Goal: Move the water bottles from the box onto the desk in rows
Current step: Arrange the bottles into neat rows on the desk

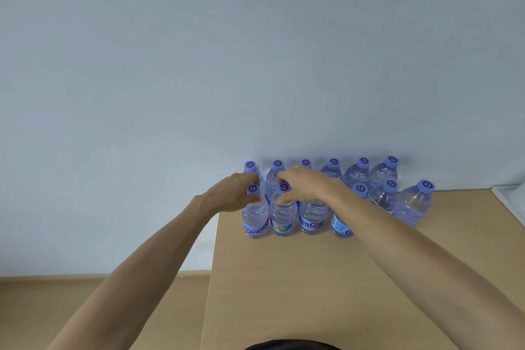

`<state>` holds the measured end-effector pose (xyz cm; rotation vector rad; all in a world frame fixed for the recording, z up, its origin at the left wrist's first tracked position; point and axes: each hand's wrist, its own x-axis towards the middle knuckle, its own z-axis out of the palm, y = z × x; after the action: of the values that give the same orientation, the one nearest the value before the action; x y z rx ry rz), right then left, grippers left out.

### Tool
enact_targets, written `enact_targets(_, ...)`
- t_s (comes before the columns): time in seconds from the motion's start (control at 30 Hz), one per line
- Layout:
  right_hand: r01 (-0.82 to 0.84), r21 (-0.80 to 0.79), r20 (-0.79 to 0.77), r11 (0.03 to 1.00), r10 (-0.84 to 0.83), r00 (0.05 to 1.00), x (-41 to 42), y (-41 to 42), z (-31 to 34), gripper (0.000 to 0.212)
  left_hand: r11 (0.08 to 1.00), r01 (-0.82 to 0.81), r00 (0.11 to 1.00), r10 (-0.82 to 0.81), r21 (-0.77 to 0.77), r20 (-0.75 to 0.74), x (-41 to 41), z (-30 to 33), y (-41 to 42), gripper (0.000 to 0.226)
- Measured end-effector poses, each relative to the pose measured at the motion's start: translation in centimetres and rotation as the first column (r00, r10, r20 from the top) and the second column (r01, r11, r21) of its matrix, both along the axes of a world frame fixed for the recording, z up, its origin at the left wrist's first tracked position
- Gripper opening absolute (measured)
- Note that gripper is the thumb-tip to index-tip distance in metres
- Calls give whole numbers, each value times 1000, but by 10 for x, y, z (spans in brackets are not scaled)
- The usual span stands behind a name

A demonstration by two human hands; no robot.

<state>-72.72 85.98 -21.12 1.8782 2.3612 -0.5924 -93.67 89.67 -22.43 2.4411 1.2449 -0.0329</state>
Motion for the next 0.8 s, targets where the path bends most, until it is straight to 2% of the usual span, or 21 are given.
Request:
enact_targets(0.07, -2, -2, -6, 1000, 2, 1000, 0, 0, 0, 37, 995, 95, 995, -94, 18, -24, -5, 4, 4, 17)
enact_targets(0.17, -2, -12, -2, 1000, 2, 1000, -1, 0, 1, 41, 983, 154, 983, -142, 98, -119, -12, 9, 6, 28)
enact_targets(0.3, -9, -18, 9, 1000, 10, 1000, -2, 1, 2, 41, 997, -1, 989, 13, 82, -147, -11, 0, 1, 45)
enact_targets(0.47, -10, 4, 20, 1000, 10, 1000, -2, -2, 4, 39, 996, -30, 999, 32, 86, -23, -6, -7, -4, 28)
enact_targets(0.67, -12, 111, 24, 994, 9, 1000, -7, -3, 8, 35, 997, -19, 1000, 20, 71, -3, -12, -4, -2, 21)
enact_targets(0.8, -75, 114, 56, 991, 69, 996, -11, 1, 10, 39, 1000, 17, 999, -18, 20, 32, -16, -2, 0, 21)
